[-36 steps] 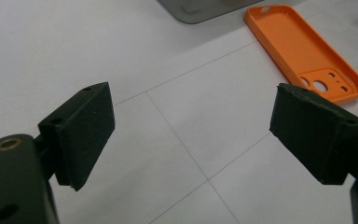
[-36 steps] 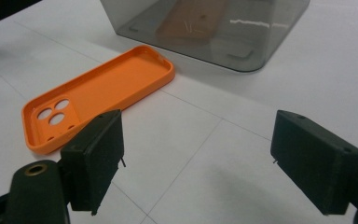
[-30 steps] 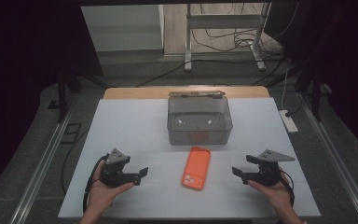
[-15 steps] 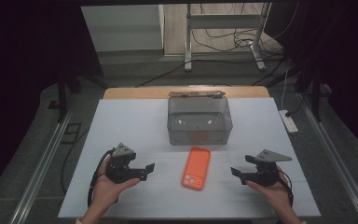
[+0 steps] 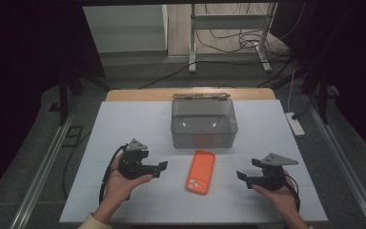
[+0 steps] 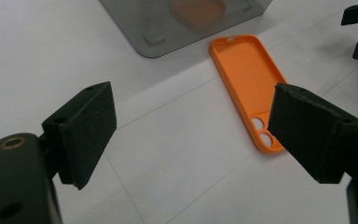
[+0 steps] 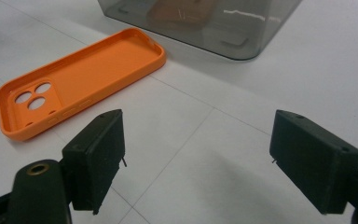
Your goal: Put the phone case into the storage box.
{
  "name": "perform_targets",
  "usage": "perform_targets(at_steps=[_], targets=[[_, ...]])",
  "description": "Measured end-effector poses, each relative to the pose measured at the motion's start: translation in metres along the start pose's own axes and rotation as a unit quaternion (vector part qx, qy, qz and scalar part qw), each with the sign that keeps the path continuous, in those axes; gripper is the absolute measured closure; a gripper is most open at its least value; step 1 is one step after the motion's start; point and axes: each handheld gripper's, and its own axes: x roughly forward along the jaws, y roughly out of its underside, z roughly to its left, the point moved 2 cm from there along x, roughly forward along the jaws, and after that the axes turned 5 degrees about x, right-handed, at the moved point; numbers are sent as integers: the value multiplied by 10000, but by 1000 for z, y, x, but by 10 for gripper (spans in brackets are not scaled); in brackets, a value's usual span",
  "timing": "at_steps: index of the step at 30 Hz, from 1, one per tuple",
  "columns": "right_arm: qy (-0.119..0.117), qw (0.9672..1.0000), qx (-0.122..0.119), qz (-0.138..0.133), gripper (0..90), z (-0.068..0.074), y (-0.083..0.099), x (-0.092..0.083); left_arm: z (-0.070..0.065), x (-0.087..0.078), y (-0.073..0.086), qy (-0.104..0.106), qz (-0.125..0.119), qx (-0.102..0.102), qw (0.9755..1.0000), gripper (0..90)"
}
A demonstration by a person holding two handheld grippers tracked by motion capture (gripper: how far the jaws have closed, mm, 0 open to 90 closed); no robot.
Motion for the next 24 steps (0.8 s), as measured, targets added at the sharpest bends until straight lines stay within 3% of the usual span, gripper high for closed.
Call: perform_targets(at_steps=[4, 8, 13, 24], targets=[[-15, 10000, 26, 24, 178, -1, 0, 0, -2, 6, 0, 28, 105, 53, 9999, 153], [-44, 10000, 54, 48, 178, 0, 1, 2, -3, 9, -1, -69, 176, -45, 9998, 166], [-30, 10000, 33, 87, 177, 0, 1, 3, -4, 11, -2, -7, 190, -40, 9998, 168], [-16, 9999, 60, 93, 180, -1, 1, 3, -16, 24, -14, 134, 328, 287, 9990, 162]])
